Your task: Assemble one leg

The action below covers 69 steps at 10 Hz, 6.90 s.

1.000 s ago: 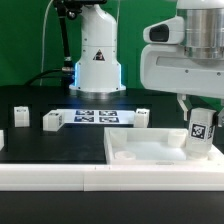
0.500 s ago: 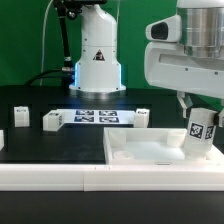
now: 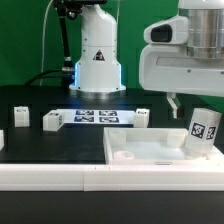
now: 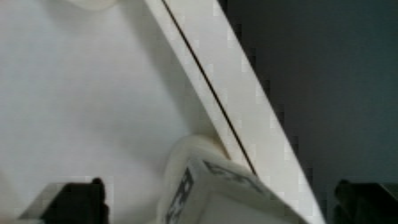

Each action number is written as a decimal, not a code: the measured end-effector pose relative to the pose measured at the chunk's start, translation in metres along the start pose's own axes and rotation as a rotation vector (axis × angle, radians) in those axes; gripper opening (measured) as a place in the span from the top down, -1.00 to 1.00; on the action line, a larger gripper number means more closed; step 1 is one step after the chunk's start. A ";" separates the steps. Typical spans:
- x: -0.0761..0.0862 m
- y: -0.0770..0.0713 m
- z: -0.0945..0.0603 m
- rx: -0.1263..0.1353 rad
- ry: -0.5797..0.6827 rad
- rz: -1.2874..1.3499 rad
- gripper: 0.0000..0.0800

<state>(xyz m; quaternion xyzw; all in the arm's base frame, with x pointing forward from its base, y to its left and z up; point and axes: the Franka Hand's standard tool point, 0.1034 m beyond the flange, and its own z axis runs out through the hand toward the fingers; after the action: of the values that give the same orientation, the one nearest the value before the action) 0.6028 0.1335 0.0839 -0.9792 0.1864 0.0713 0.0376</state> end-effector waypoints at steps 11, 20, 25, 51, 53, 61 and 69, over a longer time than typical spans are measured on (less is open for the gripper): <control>0.014 0.008 -0.006 -0.097 0.018 -0.942 -0.62; 0.013 0.010 -0.005 -0.091 0.016 -0.794 0.27; 0.012 0.007 -0.003 -0.053 0.055 -0.195 0.27; 0.012 0.004 -0.006 -0.105 0.036 -0.786 -0.62; 0.012 0.006 -0.005 -0.106 0.032 -0.843 -0.62; 0.012 0.007 -0.005 -0.105 0.034 -0.818 0.27; 0.013 0.005 -0.004 -0.041 0.077 0.068 0.27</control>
Offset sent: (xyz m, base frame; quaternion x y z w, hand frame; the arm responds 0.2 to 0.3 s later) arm -0.0001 -0.0057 -0.0015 -0.0786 -0.0061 -0.3025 0.9499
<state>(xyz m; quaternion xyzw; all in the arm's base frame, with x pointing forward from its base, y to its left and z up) 0.6135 0.1243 0.0854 -0.9748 0.2196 0.0389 0.0078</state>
